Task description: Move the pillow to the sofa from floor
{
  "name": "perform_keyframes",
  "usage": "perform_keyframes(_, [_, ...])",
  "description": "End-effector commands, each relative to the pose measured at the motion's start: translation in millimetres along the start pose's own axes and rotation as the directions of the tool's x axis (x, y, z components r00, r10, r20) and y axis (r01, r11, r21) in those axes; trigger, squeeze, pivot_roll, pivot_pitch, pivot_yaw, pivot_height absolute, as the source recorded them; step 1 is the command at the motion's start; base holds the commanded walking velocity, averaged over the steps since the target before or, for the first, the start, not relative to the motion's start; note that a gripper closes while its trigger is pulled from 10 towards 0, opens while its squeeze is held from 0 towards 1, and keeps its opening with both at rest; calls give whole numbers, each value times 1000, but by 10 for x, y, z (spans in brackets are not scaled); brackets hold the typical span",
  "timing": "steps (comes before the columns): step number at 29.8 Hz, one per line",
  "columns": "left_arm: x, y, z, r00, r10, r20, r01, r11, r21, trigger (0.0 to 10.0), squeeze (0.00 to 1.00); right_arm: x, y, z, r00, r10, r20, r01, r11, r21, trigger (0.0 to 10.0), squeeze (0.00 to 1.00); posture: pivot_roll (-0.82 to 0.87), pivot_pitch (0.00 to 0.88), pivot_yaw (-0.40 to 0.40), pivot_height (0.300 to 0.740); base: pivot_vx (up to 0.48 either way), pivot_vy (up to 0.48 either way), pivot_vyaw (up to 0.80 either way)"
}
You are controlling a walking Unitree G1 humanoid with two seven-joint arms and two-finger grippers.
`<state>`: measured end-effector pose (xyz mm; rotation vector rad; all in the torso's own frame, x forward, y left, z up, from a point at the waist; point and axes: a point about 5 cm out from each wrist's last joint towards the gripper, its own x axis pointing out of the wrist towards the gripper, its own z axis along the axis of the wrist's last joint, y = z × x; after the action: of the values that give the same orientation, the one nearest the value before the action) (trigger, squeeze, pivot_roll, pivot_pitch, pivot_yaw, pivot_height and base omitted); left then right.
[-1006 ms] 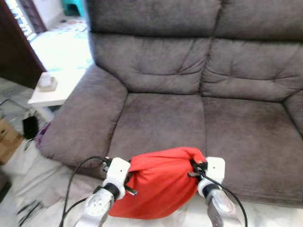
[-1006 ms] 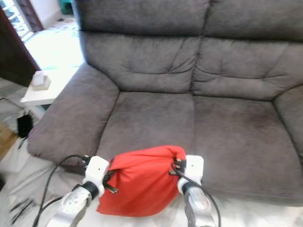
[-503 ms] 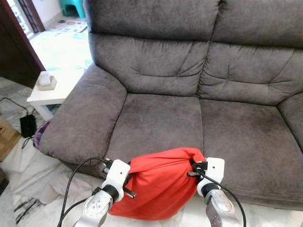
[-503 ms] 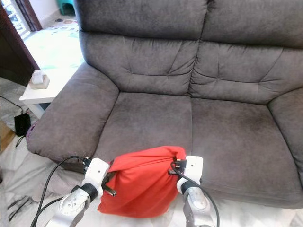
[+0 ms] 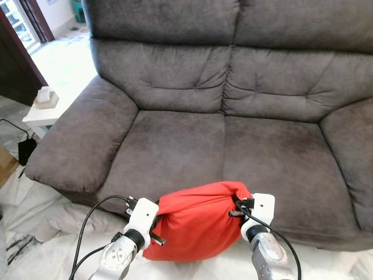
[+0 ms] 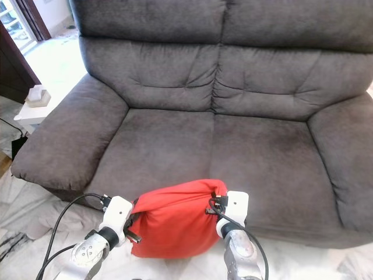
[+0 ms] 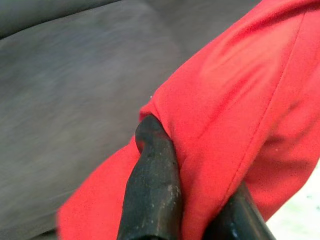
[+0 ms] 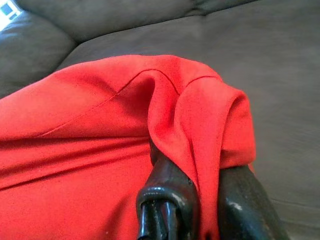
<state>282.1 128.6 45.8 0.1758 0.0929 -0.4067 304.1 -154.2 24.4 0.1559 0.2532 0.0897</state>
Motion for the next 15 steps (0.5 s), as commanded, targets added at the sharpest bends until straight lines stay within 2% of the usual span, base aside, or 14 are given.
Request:
perform_keyframes(1, [-56, 205, 54, 995, 91, 45, -91, 996, -2, 10000, 0, -60, -349, 90, 985, -167, 49, 165, 985, 40, 10000, 0, 103, 157, 58, 740, 0, -480, 0])
perform_keyframes(15, [-43, 221, 70, 995, 89, 50, -89, 996, 1, 10000, 0, -52, -336, 97, 984, -169, 55, 167, 985, 45, 10000, 0, 100, 150, 62, 740, 0, -461, 0])
